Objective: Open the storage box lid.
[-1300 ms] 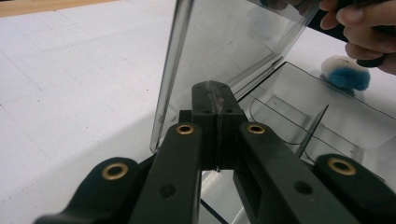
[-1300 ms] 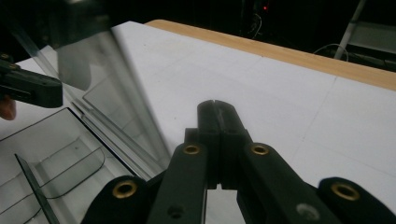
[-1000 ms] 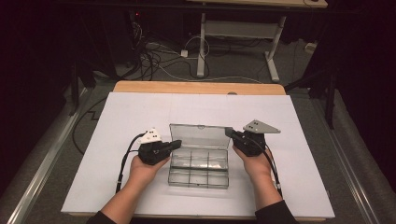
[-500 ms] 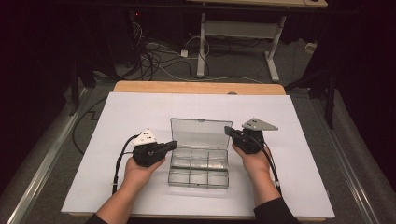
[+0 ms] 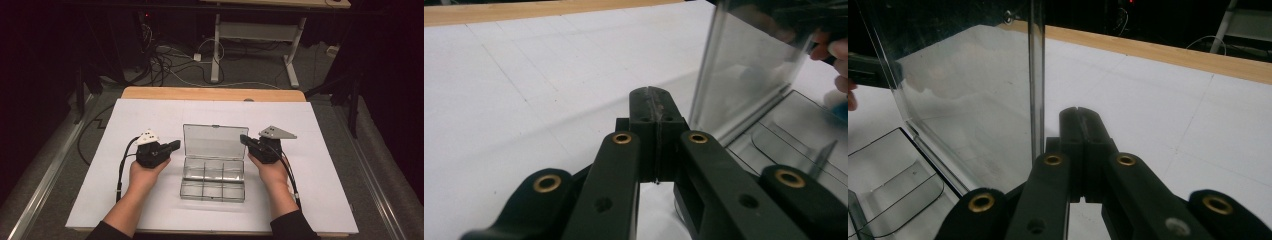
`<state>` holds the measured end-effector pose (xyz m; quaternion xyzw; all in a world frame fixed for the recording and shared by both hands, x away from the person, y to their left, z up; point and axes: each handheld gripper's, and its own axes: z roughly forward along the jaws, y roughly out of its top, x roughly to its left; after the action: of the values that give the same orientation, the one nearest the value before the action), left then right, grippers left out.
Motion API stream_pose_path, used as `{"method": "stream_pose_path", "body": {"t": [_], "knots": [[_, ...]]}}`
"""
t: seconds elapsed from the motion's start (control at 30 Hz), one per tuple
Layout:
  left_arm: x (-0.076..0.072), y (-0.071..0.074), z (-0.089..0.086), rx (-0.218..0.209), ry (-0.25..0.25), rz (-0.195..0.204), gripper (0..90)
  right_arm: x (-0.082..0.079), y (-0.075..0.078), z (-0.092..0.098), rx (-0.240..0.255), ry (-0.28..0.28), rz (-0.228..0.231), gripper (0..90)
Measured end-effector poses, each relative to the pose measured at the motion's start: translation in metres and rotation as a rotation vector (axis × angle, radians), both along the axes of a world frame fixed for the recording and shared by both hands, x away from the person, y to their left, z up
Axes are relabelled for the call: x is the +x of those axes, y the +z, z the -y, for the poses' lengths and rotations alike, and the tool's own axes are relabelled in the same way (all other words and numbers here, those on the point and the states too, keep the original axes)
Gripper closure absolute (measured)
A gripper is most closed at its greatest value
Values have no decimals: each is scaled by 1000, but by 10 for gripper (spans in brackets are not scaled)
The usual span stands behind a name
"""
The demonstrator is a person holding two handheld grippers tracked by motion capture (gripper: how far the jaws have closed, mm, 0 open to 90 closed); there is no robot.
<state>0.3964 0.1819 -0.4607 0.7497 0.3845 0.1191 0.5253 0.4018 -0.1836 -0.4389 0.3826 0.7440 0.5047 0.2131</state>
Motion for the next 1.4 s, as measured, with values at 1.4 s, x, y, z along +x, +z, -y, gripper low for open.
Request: {"method": "stream_pose_path", "body": {"t": [1.4], "knots": [[33, -10, 12, 29, -25, -103, 877, 32, -16, -13, -87, -95, -106, 900]]}}
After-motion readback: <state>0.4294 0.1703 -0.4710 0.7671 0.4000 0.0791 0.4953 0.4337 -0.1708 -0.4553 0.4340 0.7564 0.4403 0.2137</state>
